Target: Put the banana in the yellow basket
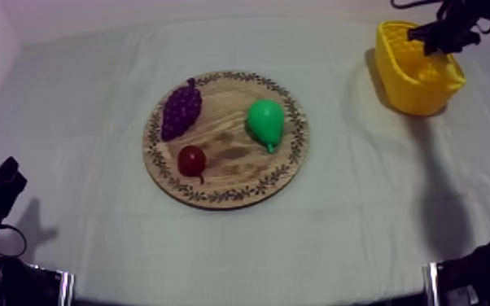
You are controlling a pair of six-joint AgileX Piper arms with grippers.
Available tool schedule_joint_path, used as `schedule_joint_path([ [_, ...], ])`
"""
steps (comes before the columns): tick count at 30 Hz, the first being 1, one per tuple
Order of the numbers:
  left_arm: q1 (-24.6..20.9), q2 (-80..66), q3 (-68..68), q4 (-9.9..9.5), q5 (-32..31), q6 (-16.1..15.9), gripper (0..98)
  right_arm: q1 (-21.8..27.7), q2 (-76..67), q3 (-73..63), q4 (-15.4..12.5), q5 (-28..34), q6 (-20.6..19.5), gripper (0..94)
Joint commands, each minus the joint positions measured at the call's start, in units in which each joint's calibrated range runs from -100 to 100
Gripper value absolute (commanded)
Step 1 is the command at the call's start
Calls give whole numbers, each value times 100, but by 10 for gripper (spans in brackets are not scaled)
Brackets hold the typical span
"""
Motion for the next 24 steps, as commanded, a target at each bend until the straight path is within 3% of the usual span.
schedule_joint_path([
  [1, -1, -5, -1, -3, -1, 2, 1, -51, 234, -43, -59, -177, 98, 493],
  [5, -1, -5, -1, -3, -1, 0, 1, -138, 408, -161, -58, -282, 34, 658],
  [9, -1, -5, -1, -3, -1, 0, 1, -135, 213, -145, -76, -354, -25, 659],
  [15, -1, -5, -1, -3, -1, 2, 1, -4, -775, 344, -149, -519, -115, 505],
  [20, -1, -5, -1, -3, -1, 2, 1, 181, -2129, 1513, -120, -1035, -283, 229],
  [24, -1, -5, -1, -3, -1, 2, 1, 234, -3419, 2762, -47, -1438, -428, 105],
])
